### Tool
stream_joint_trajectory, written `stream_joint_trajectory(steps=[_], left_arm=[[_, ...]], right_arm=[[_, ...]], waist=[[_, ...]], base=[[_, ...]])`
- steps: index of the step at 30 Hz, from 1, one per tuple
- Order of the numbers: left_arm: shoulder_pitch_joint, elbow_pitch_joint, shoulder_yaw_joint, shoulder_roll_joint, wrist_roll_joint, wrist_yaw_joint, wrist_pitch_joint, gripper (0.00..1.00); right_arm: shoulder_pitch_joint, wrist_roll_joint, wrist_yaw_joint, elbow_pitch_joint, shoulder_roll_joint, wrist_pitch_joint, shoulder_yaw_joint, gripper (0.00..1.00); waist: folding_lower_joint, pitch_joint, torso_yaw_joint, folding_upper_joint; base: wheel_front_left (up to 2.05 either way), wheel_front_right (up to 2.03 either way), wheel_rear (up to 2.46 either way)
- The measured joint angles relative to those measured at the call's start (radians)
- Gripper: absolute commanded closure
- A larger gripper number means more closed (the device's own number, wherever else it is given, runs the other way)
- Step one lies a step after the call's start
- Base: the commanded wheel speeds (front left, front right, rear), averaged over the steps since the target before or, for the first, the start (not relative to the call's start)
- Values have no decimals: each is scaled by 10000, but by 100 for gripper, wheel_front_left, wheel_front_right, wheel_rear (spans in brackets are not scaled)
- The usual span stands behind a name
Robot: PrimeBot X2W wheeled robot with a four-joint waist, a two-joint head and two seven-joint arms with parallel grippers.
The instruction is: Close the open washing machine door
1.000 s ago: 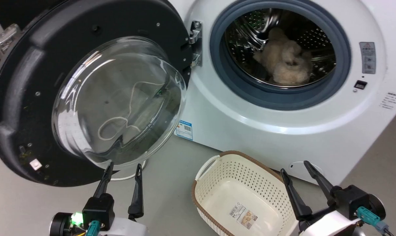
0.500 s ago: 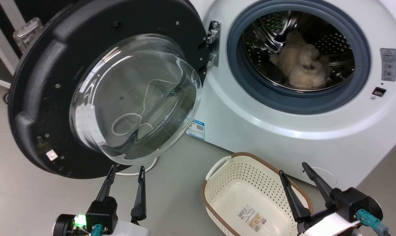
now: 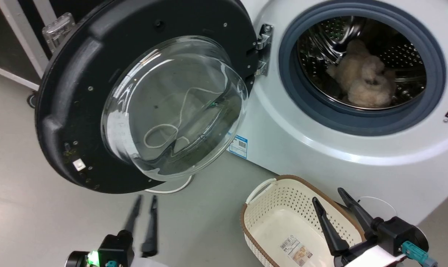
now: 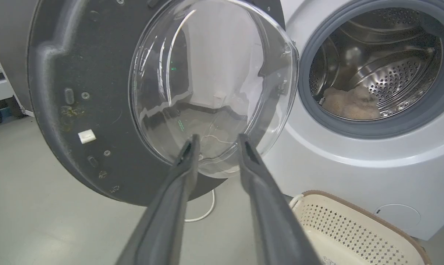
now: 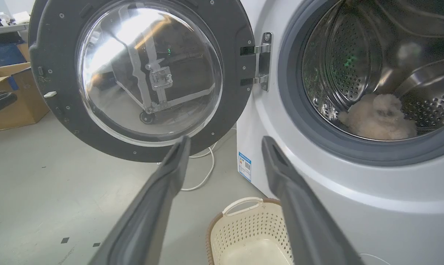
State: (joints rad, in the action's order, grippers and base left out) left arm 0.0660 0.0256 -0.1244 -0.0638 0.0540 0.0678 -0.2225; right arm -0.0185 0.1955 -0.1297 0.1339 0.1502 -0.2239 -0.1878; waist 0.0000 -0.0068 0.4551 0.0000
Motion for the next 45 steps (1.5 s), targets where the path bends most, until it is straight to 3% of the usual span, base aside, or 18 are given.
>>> stream_joint_trajectory(steps=[6,9,13,20,21,23,24,28,33,34,35,45], left_arm=[[-14,-150,199,67,844,-249,-105,100],[-729,-1181,1126,84,1743,-660,-257,100],[-1432,-1243,1691,-6,2422,-941,-328,100],[-3435,-970,3407,-884,4673,-1126,890,100],[-4135,-623,4015,-1243,5467,-1104,1490,100],[-4460,-387,4284,-1461,5779,-1053,1766,100],[-5079,157,4826,-1778,6521,-836,2382,100],[-5970,1373,5440,-2571,7104,-341,3409,100],[-6820,3047,6218,-2884,8339,690,5043,100],[-6883,3352,6316,-2880,8663,897,5517,100],[-6866,3889,6541,-3080,9419,1141,7095,100],[-5934,3283,6241,-3218,10249,667,9286,100]], right_arm=[[94,90,0,65,50,-109,-86,0],[235,150,0,65,123,-245,-23,0],[365,182,0,-2,151,-270,90,0],[353,194,-2,-188,389,-336,65,0],[327,244,-2,-205,556,-334,90,0],[314,267,-2,-209,648,-334,100,0],[278,282,-2,-219,796,-336,69,0],[179,374,0,-232,991,-336,-13,0],[105,439,-2,-242,1070,-336,-127,0],[90,449,0,-240,1072,-336,-148,0],[90,512,0,-217,1072,-336,-259,0],[96,525,-2,-38,945,-336,-213,0]], waist=[[0,-30,238,0],[0,47,482,0],[0,166,582,0],[1,596,255,0],[1,792,93,0],[1,887,12,0],[2,1050,-169,0],[2,1316,-515,0],[2,1494,-833,0],[2,1506,-879,0],[2,1472,-1029,0],[0,1015,-993,0]], base=[[0,0,0],[0,0,0],[0,0,0],[0,0,0],[0,0,0],[0,0,0],[0,0,0],[0,0,0],[0,0,0],[0,0,0],[0,0,0],[0,0,0]])
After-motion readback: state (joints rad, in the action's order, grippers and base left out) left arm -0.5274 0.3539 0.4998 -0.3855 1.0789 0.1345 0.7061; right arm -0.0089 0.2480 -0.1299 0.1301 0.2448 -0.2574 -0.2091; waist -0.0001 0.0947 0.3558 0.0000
